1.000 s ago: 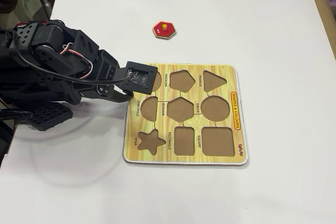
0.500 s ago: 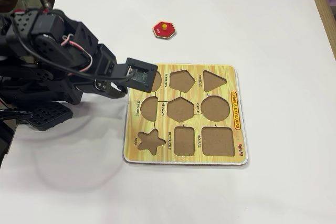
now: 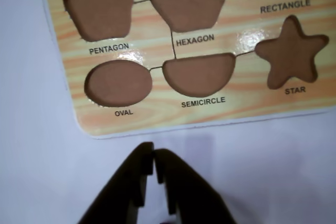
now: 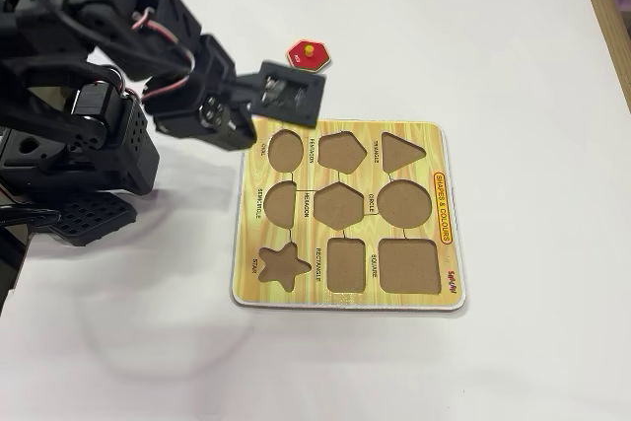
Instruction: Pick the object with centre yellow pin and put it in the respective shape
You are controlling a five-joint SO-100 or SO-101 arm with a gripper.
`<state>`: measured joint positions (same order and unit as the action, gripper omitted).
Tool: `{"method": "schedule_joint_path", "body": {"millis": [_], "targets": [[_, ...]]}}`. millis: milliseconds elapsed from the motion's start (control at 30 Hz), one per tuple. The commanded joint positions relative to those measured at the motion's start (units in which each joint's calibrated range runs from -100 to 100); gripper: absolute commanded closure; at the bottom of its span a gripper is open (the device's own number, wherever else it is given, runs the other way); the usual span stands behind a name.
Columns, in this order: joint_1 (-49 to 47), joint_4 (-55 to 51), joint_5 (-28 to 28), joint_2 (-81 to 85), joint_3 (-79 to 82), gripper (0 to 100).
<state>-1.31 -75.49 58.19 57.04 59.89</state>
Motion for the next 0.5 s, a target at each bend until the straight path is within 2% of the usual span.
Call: {"method": "schedule_joint_path", "body": {"millis": [0,467], "targets": [[-3.57,0.04,-0.19,-5.83,-8.81,99],[-18.81,0.04,-0.24,-19.05,-23.74,99]]}}
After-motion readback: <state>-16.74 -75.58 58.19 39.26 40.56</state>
